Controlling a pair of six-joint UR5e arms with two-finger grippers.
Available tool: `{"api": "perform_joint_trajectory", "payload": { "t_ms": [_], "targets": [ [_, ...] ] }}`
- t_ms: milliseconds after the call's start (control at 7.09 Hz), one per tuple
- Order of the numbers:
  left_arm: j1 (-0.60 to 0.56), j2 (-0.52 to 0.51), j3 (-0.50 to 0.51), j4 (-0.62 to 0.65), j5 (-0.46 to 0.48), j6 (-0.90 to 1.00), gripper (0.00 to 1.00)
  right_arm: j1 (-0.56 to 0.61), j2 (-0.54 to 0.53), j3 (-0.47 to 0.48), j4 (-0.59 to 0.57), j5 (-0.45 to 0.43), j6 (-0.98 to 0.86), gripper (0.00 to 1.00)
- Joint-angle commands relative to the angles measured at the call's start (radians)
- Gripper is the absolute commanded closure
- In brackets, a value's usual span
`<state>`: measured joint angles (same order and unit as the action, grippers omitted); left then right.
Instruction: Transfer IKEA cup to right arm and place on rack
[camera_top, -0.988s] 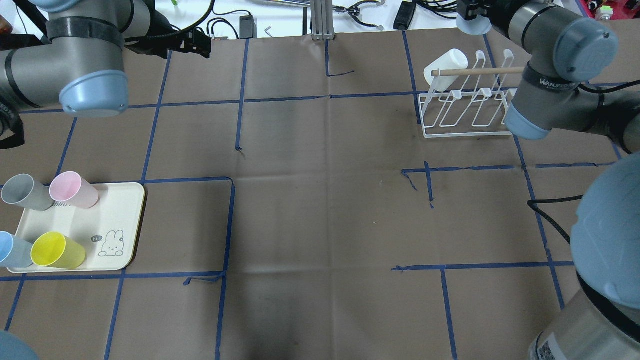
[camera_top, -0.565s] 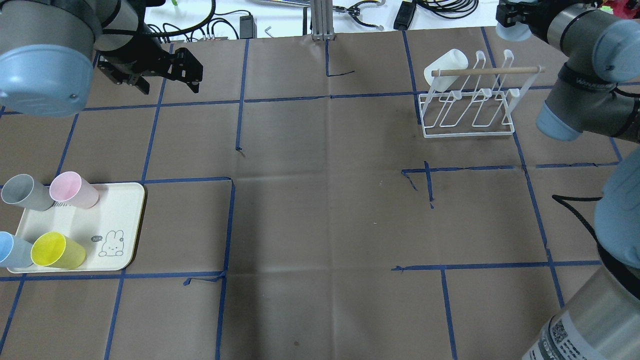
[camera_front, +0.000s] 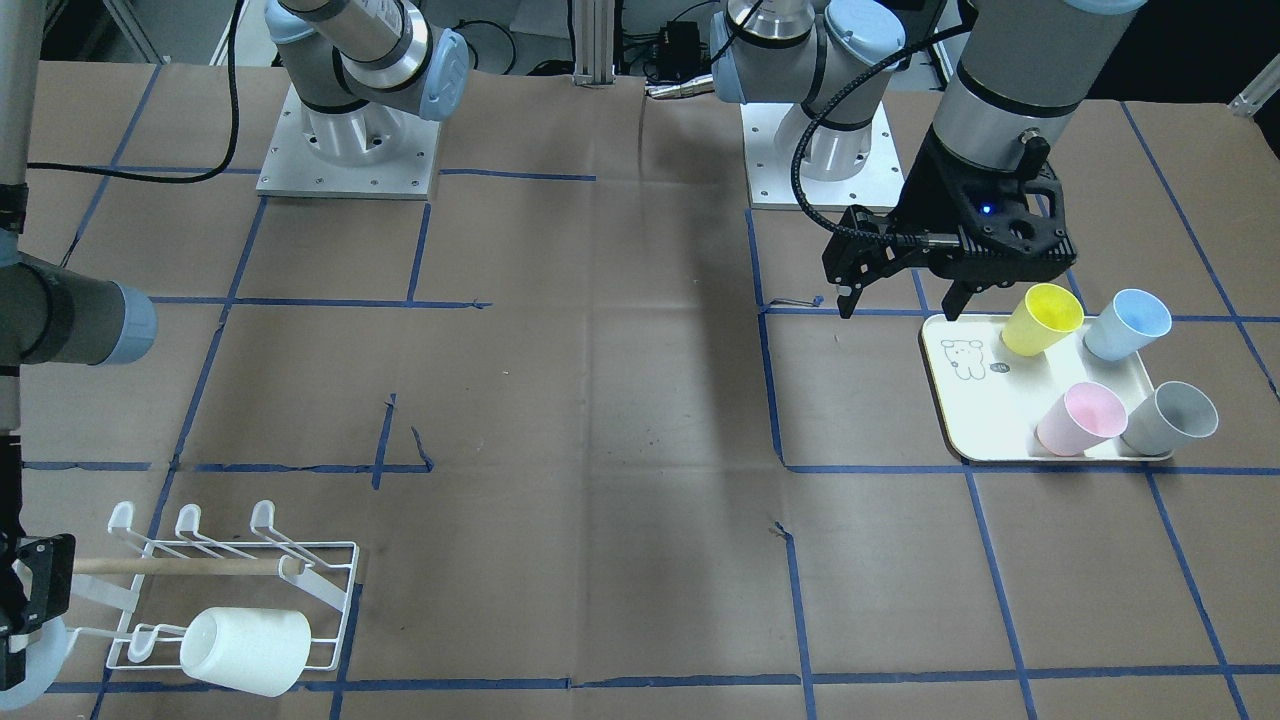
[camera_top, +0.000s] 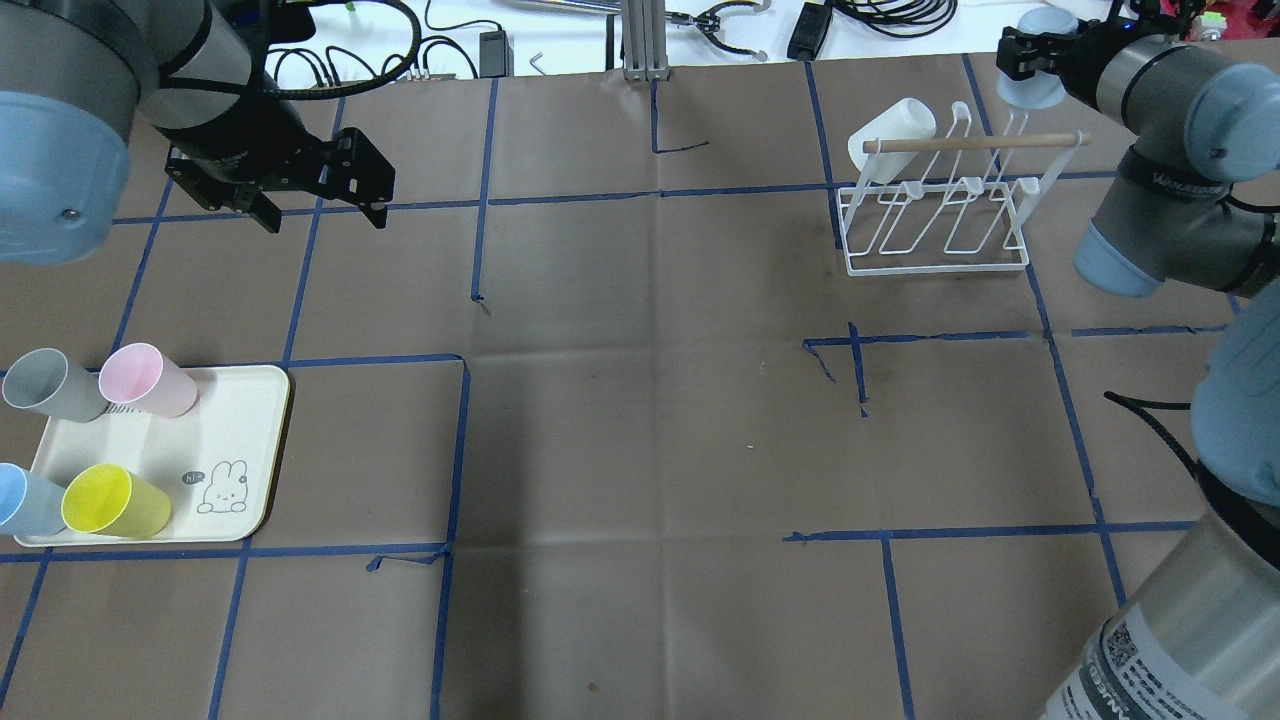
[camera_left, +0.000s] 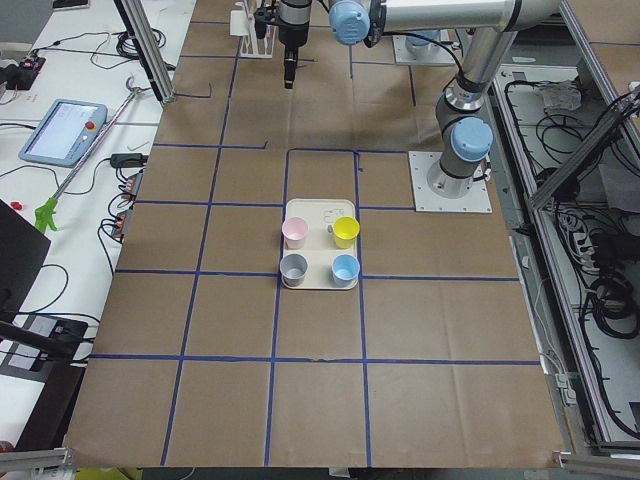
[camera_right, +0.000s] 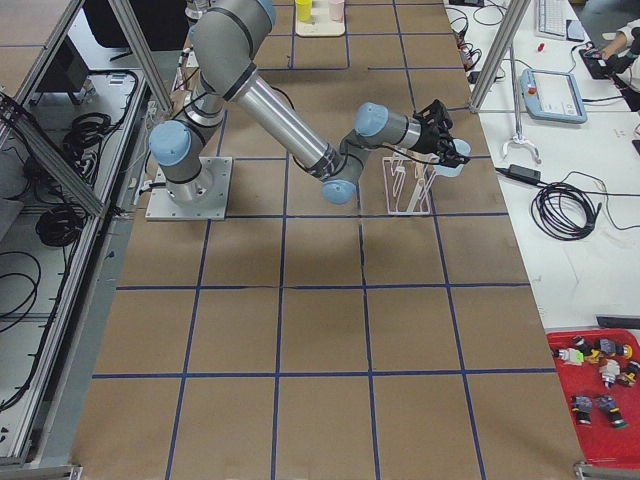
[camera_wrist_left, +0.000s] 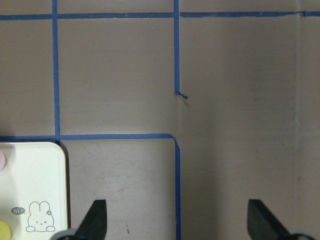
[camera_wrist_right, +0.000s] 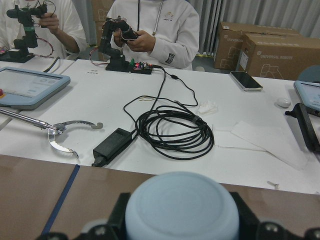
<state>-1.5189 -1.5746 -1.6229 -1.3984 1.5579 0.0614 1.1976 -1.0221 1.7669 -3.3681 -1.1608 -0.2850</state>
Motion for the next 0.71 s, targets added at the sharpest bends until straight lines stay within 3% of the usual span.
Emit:
{"api": "perform_joint_trajectory", "payload": {
  "t_ms": [0,141,282,565],
  "targets": [
    [0.002,0.002,-0.003,0.001,-0.002,0.001,0.0,0.0,0.004,0.049,-0.002,0.001,0.0,0.93],
    [0.002,0.002,-0.003,0.006,-0.001,0.001,0.0,0.0,-0.001,0.061,-0.002,0.001,0.003,0.78],
    [0.002,0.002,-0.003,0.007,0.001,0.001,0.0,0.0,-0.006,0.06,0.003,-0.003,0.007,0.01],
    [0.002,0.002,-0.003,0.01,0.008,0.001,0.0,0.0,-0.007,0.059,0.012,-0.01,0.006,0.0]
  ]
}}
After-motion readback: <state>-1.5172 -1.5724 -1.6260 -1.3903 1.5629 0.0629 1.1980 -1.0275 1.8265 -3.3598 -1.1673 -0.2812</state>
